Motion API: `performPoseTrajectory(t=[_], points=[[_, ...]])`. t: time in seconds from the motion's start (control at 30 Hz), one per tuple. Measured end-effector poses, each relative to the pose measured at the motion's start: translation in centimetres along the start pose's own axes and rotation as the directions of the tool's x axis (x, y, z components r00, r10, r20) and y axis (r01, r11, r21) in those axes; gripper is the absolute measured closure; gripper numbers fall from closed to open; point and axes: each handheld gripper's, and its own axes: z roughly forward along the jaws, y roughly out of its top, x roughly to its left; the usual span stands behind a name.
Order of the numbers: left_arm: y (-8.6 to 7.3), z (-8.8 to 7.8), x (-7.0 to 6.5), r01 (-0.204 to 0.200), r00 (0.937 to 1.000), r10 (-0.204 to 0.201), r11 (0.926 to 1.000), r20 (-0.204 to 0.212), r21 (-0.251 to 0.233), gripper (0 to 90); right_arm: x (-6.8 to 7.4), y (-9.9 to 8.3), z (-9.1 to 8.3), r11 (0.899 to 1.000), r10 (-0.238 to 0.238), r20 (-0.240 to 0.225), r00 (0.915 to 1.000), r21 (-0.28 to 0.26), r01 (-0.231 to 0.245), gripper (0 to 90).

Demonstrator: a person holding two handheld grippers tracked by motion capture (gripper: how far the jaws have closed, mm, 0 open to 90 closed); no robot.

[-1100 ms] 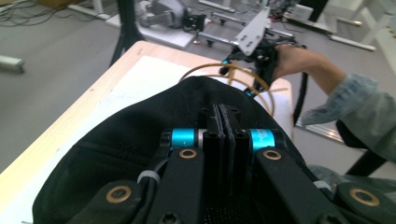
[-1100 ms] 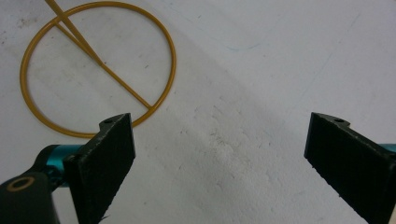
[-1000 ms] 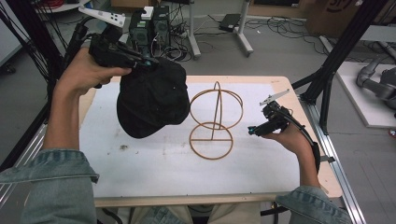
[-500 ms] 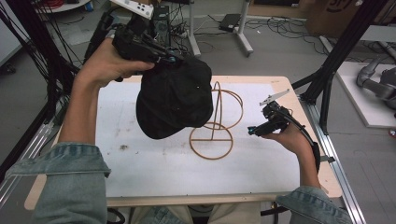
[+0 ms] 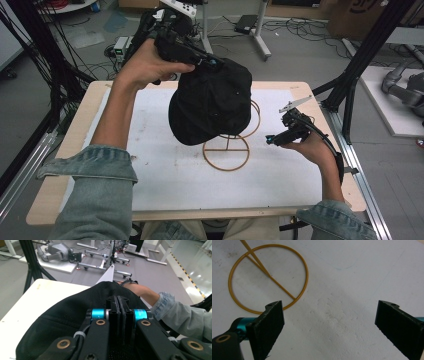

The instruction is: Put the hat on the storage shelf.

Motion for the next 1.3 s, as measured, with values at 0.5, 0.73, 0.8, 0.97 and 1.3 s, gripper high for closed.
performPoseTrajectory(t=[0.5,0.73,0.8,0.97,1.3], points=[[0.0,4.0,2.0,0.032,0.9995,-0.032,0.9993,-0.004,0.020,87.5,0.0,0.0,0.0,1.000,-0.003,0.000,1.0000,0.002,0.003,8.3],[-0.4,5.3,3.1,0.058,0.9982,-0.058,0.9980,-0.015,0.026,87.5,0.0,0.0,0.0,1.000,-0.002,-0.005,1.0000,0.001,0.002,8.3],[-0.6,5.6,3.4,0.063,0.9979,-0.063,0.9976,-0.012,0.029,87.5,0.0,0.0,0.0,1.000,-0.002,-0.005,1.0000,0.000,0.002,8.3],[-0.9,6.6,3.8,0.072,0.9973,-0.072,0.9960,-0.012,0.052,87.4,0.1,0.1,0.0,1.000,-0.005,-0.004,1.0000,-0.003,0.005,8.3],[-1.3,7.6,4.4,0.080,0.9959,-0.076,0.9930,-0.049,0.087,87.3,0.2,0.1,0.1,1.000,-0.011,-0.005,0.9999,0.001,0.011,8.3]])
